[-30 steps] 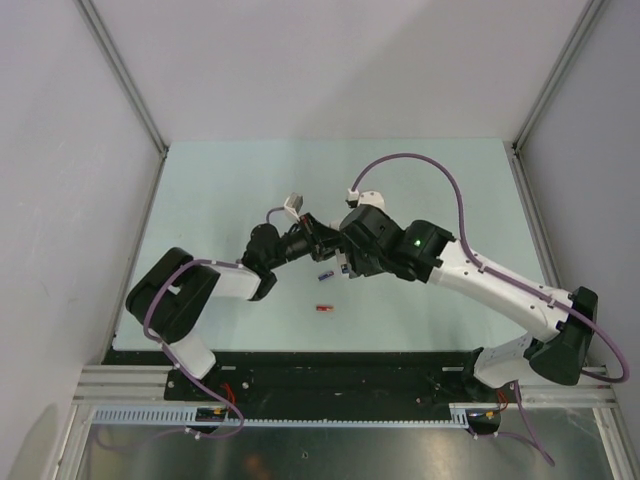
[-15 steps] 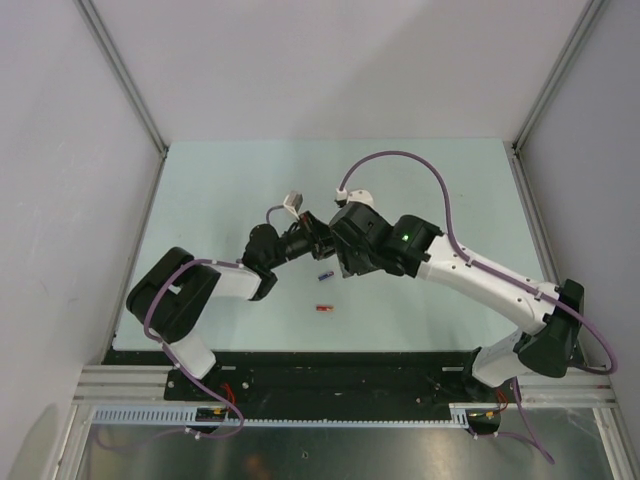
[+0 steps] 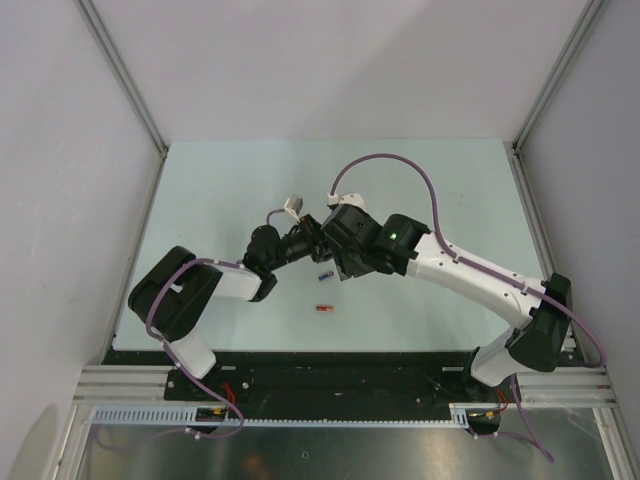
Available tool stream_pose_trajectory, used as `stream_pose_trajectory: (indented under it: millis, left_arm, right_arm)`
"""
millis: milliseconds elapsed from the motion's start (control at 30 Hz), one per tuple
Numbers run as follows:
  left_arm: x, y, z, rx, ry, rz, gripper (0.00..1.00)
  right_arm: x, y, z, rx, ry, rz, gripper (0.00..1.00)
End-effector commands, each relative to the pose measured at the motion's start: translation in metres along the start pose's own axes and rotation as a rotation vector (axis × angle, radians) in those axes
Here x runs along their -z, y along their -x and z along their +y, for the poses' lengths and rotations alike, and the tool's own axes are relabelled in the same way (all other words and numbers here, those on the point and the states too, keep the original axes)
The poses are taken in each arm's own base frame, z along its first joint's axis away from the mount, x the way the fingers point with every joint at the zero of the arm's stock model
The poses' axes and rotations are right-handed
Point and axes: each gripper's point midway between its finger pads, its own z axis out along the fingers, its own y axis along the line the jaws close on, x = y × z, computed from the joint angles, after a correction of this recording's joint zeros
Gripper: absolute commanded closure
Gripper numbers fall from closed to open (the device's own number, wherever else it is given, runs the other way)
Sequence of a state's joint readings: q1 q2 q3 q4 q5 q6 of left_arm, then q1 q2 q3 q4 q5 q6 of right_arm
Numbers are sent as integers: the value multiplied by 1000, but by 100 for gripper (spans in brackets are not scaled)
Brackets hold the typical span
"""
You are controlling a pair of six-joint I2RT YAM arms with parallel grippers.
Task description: Load the batteries into the remote control
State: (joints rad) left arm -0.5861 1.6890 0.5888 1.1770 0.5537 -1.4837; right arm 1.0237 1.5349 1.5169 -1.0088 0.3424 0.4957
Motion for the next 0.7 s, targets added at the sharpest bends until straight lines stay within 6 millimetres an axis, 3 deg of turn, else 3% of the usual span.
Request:
stream_pose_trajectory:
  millis: [0,667]
  left_arm:
    - [-3,0,-23,-25,-79,3,100]
    - [2,9,-24,-12,-74,-78,100]
  right_arm:
    - [-1,8,6,14,6,-8,66]
    - [-14,3,8,-38,5,46,62]
